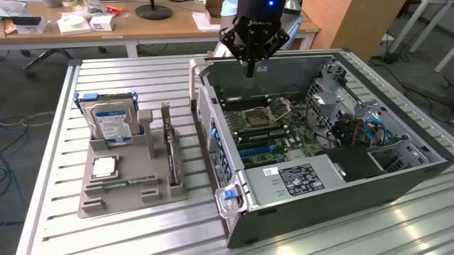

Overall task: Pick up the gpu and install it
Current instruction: 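Reach for the gpu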

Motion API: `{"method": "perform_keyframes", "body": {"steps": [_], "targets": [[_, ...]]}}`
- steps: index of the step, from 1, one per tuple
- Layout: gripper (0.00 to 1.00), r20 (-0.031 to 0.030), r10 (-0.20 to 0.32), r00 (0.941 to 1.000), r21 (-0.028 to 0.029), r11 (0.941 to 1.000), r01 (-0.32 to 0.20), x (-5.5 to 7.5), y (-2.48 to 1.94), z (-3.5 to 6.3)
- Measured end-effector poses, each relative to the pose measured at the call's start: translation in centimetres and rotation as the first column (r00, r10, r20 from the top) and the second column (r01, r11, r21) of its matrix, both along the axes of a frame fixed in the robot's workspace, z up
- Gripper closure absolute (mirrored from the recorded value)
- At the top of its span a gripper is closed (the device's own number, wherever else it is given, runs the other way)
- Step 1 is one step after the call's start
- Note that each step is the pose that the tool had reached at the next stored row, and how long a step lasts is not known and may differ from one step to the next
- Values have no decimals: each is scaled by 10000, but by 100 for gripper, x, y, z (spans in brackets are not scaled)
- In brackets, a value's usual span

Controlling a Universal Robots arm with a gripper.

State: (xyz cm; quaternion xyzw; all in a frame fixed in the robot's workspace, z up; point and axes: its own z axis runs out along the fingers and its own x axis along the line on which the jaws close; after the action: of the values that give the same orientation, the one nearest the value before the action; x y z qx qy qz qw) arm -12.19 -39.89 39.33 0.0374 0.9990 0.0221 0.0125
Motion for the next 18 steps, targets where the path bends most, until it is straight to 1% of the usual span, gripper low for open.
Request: {"method": "perform_keyframes", "body": {"steps": [13,15,18], "targets": [[90,0,-1,10000,1,10000,1,-2,0,0],[90,1,-1,10000,1,10000,1,-28,0,-1],[90,2,-1,10000,0,10000,1,-113,0,-1]]}}
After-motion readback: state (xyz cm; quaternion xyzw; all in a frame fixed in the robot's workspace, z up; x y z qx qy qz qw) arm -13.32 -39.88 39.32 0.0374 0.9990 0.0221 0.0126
